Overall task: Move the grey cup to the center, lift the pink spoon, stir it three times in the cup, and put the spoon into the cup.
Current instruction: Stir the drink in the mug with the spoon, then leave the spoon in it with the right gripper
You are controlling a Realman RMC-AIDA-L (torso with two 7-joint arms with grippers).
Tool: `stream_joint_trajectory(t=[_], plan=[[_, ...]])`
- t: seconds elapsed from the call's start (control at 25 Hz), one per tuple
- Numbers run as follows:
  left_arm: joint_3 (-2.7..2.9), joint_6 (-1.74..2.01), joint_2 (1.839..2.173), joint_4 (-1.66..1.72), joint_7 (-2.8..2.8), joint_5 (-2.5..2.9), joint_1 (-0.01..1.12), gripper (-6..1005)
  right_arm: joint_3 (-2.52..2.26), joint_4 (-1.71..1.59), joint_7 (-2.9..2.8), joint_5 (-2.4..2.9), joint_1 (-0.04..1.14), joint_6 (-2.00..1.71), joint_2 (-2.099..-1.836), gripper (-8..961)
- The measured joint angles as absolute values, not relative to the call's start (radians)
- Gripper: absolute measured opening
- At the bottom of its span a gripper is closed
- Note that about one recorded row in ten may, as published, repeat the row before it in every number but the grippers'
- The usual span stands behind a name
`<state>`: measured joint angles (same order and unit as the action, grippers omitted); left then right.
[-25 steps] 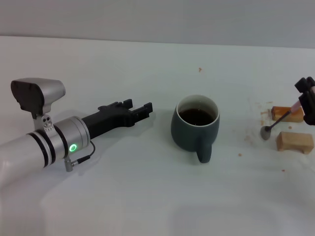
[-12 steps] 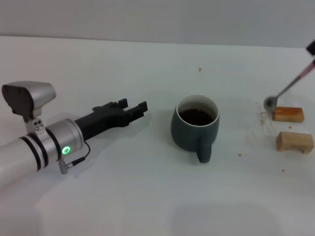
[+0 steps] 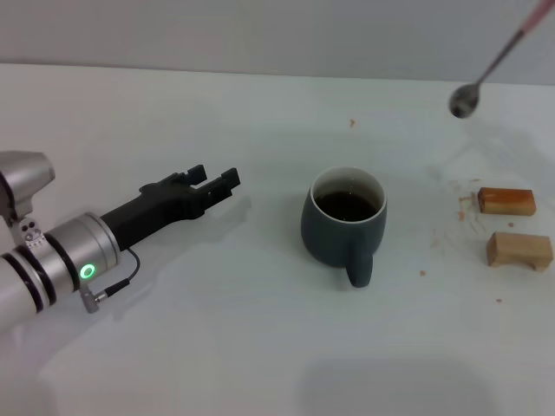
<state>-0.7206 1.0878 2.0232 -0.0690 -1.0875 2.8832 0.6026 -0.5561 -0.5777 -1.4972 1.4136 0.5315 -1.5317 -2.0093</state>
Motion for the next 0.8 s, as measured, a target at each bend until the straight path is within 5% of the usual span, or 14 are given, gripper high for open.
stream_joint_trajectory(t=[0.32, 0.8], plan=[[-0.743, 1.144, 2.020, -0.067, -1.077, 2.882, 0.577, 722, -0.586, -0.610, -1.666, 1.639, 0.709, -1.526, -1.964, 87], [-0.763, 1.202, 2.011, -0.074, -1.070, 2.882, 0.556, 722, -0.764, -0.593, -1.701, 1.786, 0.813, -1.445, -1.995, 87]])
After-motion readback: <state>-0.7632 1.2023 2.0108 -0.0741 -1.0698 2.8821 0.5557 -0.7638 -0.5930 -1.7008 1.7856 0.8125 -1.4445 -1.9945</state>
